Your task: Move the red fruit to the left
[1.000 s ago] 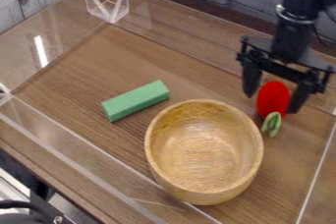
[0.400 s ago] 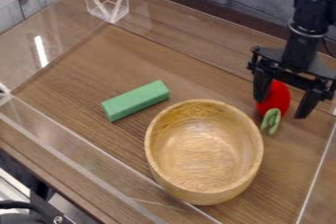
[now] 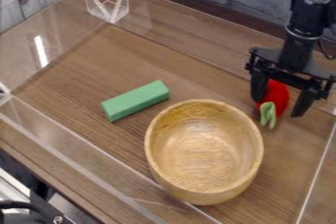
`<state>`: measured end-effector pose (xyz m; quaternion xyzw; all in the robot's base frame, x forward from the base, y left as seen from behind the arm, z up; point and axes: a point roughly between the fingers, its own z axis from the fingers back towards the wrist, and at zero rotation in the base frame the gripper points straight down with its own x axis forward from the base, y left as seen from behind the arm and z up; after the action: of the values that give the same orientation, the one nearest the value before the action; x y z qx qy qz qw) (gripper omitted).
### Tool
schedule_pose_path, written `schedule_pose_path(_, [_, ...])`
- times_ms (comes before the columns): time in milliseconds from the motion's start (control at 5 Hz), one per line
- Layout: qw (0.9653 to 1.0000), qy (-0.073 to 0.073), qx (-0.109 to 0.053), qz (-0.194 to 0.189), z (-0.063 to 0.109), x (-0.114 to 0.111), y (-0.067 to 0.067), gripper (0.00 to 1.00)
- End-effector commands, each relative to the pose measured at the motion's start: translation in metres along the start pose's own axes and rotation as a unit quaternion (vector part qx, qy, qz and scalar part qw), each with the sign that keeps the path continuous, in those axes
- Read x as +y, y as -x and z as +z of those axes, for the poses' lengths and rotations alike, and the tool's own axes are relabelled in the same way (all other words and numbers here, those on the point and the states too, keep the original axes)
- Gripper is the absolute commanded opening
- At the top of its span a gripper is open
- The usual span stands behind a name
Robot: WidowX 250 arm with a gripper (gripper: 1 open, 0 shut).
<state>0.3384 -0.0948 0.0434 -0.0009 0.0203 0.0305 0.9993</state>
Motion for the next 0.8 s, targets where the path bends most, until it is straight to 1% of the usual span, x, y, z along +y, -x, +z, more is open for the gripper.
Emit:
schedule_pose_path(0, [0.9993, 0.006, -0.036, 0.006, 0.0161, 0.0002, -0.0154, 1.0])
schedule_pose_path(600, [0.9987, 0.003, -0.05, 0.012, 0.0199, -0.0009, -0.0098, 1.0])
